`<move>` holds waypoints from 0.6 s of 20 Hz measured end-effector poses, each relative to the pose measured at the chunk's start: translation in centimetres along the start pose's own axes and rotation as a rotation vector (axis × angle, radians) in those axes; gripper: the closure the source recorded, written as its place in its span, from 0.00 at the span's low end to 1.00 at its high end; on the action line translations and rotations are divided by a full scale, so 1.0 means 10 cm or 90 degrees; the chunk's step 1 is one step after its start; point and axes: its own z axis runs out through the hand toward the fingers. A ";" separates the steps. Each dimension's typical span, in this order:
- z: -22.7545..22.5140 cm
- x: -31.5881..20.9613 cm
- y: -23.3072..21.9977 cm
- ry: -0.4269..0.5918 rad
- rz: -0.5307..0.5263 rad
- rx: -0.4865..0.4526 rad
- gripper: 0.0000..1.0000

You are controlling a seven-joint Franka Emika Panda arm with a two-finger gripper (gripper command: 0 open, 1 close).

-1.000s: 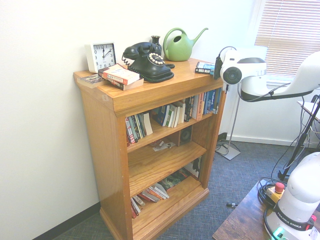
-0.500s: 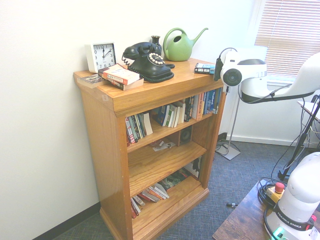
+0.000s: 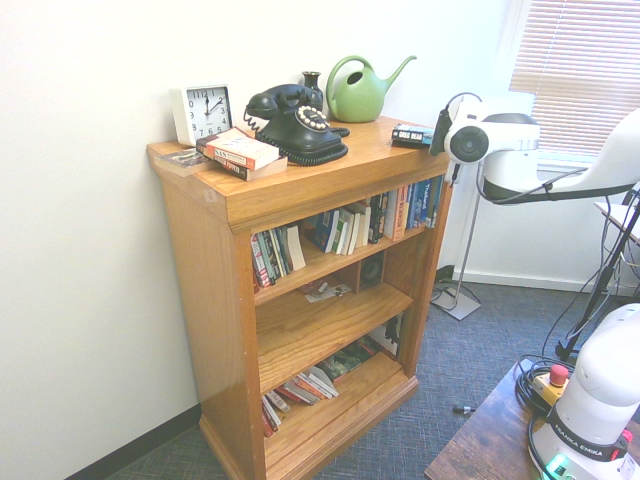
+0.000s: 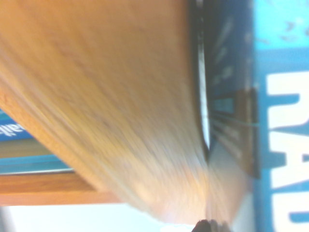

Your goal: Put the book on the shelf

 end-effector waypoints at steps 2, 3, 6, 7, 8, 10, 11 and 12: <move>-0.15 -0.02 0.19 -0.023 0.041 0.008 1.00; -0.23 -0.06 0.28 -0.036 0.060 0.013 1.00; -0.47 -0.22 0.47 -0.064 0.106 0.029 1.00; -0.53 -0.30 0.51 -0.075 0.117 0.033 1.00; -0.58 -0.38 0.54 -0.086 0.127 0.039 1.00; -0.70 -0.54 0.55 -0.113 0.144 0.055 1.00; -0.79 -0.62 0.54 -0.129 0.152 0.067 1.00; -0.89 -0.69 0.53 -0.142 0.160 0.078 1.00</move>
